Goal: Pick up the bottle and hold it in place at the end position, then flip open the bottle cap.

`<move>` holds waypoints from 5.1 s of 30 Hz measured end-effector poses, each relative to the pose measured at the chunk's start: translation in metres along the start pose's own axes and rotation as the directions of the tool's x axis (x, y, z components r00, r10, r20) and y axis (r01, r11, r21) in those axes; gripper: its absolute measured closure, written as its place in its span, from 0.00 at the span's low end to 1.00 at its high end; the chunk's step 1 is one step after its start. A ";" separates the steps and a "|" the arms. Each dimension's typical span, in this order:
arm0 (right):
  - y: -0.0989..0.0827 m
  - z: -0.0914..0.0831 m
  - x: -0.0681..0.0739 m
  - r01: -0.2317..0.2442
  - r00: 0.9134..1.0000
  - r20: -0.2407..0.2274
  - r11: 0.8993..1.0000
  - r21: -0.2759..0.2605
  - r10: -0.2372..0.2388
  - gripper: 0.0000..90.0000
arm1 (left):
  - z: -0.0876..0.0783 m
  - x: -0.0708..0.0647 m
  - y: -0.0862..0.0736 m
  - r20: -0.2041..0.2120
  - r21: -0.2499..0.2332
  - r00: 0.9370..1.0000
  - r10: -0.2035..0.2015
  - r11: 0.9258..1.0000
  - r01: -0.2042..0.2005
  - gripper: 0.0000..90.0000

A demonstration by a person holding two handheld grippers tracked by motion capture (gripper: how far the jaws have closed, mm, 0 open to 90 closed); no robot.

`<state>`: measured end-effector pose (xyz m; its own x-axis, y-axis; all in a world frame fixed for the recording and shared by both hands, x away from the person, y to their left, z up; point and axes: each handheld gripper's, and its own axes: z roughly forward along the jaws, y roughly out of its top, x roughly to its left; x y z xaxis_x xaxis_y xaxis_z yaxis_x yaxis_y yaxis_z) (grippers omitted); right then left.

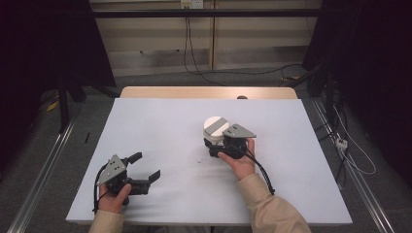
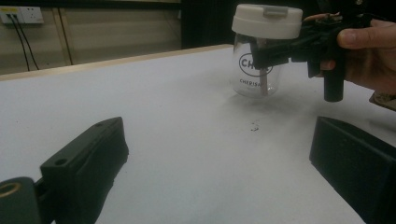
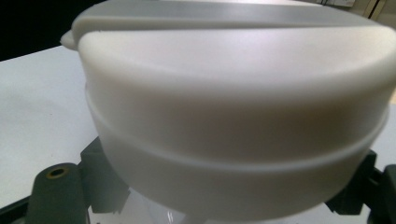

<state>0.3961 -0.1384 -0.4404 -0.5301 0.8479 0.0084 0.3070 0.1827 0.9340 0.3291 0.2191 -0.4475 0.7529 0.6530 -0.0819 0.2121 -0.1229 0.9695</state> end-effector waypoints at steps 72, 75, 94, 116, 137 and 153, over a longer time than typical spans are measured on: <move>-0.008 0.033 0.001 0.005 1.000 0.000 1.000 -0.002 -0.005 0.21 | 0.022 -0.002 0.011 0.007 0.002 0.999 -0.031 1.000 0.031 0.04; -0.009 0.033 0.002 0.001 1.000 0.002 1.000 -0.005 -0.001 0.21 | 0.026 -0.002 0.015 0.001 0.000 1.000 -0.031 1.000 0.031 0.04; -0.009 0.033 0.001 -0.008 1.000 0.000 1.000 -0.005 0.008 0.21 | 0.053 -0.010 0.028 0.020 0.051 0.999 -0.036 0.998 0.034 0.04; -0.009 0.033 0.000 -0.007 1.000 -0.006 1.000 0.000 0.007 0.21 | 0.087 -0.023 0.043 0.073 0.109 0.997 -0.014 0.994 0.006 0.11; -0.009 0.033 0.001 -0.008 1.000 -0.007 1.000 0.001 0.008 0.21 | 0.098 -0.024 0.048 0.092 0.138 0.996 -0.018 0.990 0.005 0.24; -0.009 0.033 0.000 -0.005 1.000 -0.009 1.000 0.003 0.005 0.21 | 0.119 -0.023 0.057 0.146 0.194 0.987 -0.059 0.981 0.030 0.60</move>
<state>0.4195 -0.1234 -0.4611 -0.5353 0.8445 0.0162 0.3122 0.1800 0.9328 0.3982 0.1084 -0.4173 0.8220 0.5428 -0.1724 0.3517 -0.2457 0.9033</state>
